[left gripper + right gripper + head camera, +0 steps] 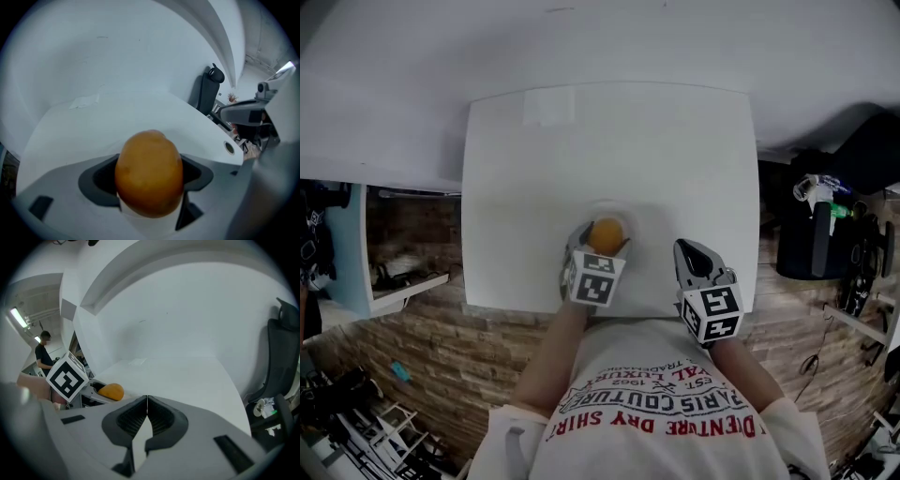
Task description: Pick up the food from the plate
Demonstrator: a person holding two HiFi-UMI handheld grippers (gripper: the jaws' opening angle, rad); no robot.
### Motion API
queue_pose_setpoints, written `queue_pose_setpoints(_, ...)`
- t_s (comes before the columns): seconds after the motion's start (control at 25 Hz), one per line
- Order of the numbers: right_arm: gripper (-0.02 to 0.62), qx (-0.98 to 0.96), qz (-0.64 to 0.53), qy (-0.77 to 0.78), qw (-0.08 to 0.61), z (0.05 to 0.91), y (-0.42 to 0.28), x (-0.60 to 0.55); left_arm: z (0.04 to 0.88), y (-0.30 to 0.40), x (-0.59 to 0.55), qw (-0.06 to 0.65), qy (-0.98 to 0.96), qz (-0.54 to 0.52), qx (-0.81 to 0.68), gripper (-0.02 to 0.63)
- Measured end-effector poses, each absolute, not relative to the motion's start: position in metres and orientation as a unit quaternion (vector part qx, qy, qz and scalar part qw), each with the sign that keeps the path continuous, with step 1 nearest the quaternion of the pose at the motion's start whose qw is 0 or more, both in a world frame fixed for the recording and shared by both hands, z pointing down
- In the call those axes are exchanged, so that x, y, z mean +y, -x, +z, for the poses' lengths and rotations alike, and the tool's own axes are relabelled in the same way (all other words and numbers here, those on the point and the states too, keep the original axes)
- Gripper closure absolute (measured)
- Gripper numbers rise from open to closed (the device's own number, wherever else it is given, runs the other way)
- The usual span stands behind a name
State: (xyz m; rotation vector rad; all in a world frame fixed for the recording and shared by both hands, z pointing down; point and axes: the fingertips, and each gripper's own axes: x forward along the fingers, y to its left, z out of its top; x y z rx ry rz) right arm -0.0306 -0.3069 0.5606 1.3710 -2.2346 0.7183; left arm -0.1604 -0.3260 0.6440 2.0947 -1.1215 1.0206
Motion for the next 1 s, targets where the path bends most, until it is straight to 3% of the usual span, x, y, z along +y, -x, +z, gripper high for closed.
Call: queue_pose_setpoints(1.0,0.583,-0.838,0.145,-0.516,0.103,0.447,0.052,-0.309,0.420,0.187,-0.330,0.103,-0.838,0.117,-0.522,0.241)
